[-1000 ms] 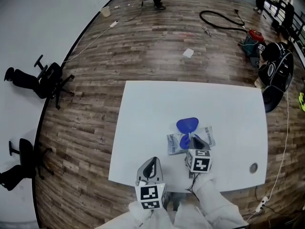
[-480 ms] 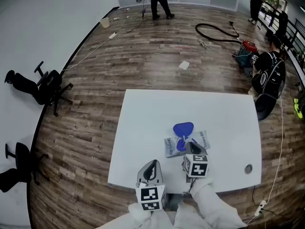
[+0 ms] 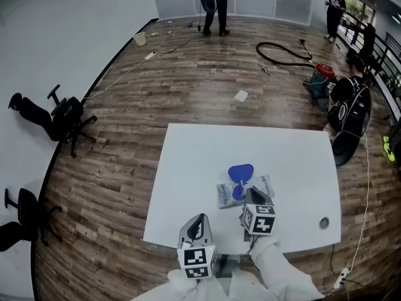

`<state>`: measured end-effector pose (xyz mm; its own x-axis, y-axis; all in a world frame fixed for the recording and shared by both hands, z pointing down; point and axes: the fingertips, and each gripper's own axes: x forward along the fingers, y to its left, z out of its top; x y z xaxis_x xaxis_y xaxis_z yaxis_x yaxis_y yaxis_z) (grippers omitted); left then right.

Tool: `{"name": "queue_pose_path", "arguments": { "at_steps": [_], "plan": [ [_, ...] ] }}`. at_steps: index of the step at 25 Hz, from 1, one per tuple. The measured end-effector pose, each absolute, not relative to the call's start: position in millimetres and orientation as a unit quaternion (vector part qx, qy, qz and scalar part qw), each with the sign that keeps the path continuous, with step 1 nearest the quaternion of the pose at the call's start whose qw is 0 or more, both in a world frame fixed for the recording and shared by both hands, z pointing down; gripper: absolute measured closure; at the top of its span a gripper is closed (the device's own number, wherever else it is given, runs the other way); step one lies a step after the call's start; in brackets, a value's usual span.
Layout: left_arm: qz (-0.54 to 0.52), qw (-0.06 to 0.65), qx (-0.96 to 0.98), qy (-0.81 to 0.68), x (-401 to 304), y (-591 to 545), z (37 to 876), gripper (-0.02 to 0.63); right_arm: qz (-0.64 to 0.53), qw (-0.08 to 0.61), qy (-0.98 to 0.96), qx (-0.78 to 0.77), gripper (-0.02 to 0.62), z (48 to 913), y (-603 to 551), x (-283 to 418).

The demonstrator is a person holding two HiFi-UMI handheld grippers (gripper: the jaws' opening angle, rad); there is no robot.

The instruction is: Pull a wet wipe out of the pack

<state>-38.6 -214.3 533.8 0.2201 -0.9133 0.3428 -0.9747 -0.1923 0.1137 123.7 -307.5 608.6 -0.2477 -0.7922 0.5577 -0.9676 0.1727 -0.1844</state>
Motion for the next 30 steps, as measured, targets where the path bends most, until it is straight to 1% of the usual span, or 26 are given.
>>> {"name": "queue_pose_path", "arguments": {
  "at_steps": [16,21,25,30],
  "plan": [
    [0.071,0.141,0.776,-0.611,-37.7,-209.1,517.1,0.609,0.230,0.131,-0.751,0.605,0.583,558.0,-296.1,134.2],
    [0.064,0.138,0.785,-0.601,-26.2,-208.1,513.0,0.609,0.226,0.115,-0.753,0.606,0.583,546.4,-284.1,141.8],
    [0.061,0.132,0.796,-0.588,-16.2,-207.9,508.8,0.609,0.236,0.087,-0.752,0.609,0.583,534.9,-270.8,148.0],
    [0.062,0.128,0.811,-0.567,9.1,-208.3,508.3,0.609,0.231,0.065,-0.744,0.624,0.583,517.8,-250.6,170.5]
  ]
}}
